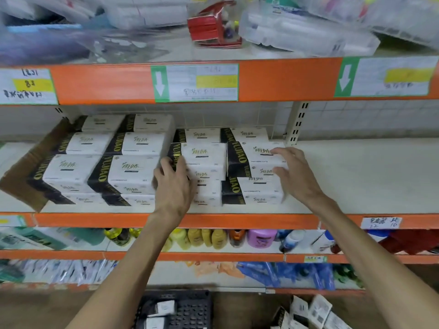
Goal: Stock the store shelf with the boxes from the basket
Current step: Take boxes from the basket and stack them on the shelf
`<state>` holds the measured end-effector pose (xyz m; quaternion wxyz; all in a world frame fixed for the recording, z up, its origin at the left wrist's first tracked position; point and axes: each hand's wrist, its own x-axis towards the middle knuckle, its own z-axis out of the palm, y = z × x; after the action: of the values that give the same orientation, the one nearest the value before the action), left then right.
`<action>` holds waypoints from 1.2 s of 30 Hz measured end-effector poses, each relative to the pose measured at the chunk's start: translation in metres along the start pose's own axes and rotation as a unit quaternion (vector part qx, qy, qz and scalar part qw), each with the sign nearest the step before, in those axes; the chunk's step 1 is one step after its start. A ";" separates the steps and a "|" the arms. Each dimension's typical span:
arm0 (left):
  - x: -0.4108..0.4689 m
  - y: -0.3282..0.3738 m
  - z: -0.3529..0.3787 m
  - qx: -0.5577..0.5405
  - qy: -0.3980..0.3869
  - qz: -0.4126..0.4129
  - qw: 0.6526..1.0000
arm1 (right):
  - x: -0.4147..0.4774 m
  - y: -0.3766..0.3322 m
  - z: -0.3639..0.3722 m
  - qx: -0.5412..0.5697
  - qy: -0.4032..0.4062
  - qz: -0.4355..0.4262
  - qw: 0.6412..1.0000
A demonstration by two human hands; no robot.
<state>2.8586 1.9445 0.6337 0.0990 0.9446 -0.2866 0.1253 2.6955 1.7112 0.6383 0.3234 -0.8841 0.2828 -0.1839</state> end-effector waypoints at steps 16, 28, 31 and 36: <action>0.079 -0.008 0.025 -0.143 -0.124 -0.009 0.982 | 0.088 -0.016 0.027 -0.027 0.041 -0.005 0.999; 0.119 -0.011 0.026 -0.162 -0.184 -0.027 0.969 | 0.129 -0.018 0.038 -0.082 0.044 0.034 0.995; 0.115 -0.009 0.015 -0.190 -0.186 -0.036 0.963 | 0.131 -0.026 0.039 -0.095 0.064 0.064 0.991; 0.084 -0.015 -0.010 -0.250 -0.178 -0.019 0.952 | 0.106 -0.038 0.044 -0.108 0.098 0.080 0.986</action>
<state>2.9323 1.9158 0.6659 0.2814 0.9019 -0.3040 -0.1226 2.8148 1.6903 0.6471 0.2106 -0.8660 0.4013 -0.2113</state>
